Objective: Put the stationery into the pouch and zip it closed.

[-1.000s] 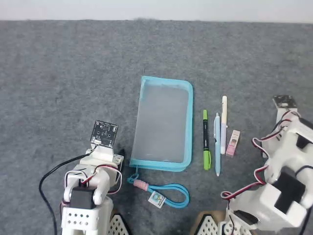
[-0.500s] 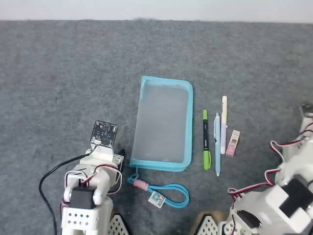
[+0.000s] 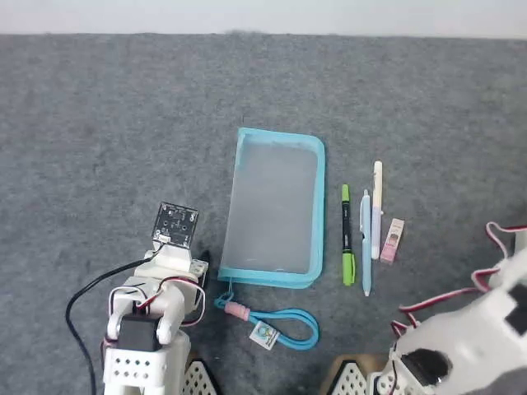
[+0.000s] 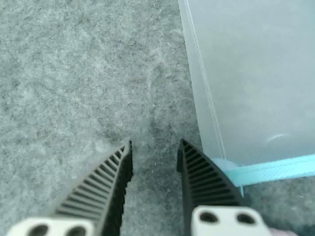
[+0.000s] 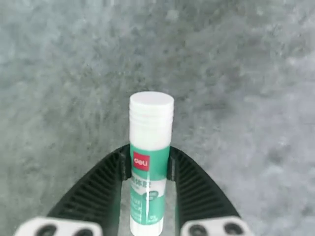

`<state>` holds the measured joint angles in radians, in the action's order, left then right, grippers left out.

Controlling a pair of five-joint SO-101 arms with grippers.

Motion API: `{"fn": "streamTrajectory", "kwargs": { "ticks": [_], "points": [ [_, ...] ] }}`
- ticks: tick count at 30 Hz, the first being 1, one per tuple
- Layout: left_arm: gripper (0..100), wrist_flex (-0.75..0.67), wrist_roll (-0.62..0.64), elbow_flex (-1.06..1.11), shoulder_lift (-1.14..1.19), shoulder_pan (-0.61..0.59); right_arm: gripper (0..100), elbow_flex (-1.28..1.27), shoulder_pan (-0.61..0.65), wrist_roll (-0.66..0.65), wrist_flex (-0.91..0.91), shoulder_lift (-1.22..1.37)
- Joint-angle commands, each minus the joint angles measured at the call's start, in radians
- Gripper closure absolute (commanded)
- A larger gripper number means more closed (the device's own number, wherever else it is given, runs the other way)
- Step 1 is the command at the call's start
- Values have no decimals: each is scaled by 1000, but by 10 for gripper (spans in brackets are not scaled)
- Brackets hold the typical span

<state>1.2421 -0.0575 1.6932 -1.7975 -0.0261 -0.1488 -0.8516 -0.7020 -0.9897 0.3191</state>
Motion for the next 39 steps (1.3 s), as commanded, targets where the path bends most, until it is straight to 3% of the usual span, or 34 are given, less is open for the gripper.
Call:
{"fn": "streamTrajectory", "kwargs": {
  "ticks": [1,6,17,25,33,39],
  "points": [
    [855,6,-6,-5,0,-5,957,161,-8,-14,-84,67],
    [855,6,-6,-5,0,-5,853,267,-8,-12,-225,91],
    [855,6,-6,-5,0,-5,850,394,70,104,-429,74],
    [855,6,-6,-5,0,-5,851,374,352,330,-702,-130],
    [855,6,-6,-5,0,-5,850,-9,725,569,-553,-325],
    [855,6,-6,-5,0,-5,848,-284,854,684,-329,-418]
  ]
}}
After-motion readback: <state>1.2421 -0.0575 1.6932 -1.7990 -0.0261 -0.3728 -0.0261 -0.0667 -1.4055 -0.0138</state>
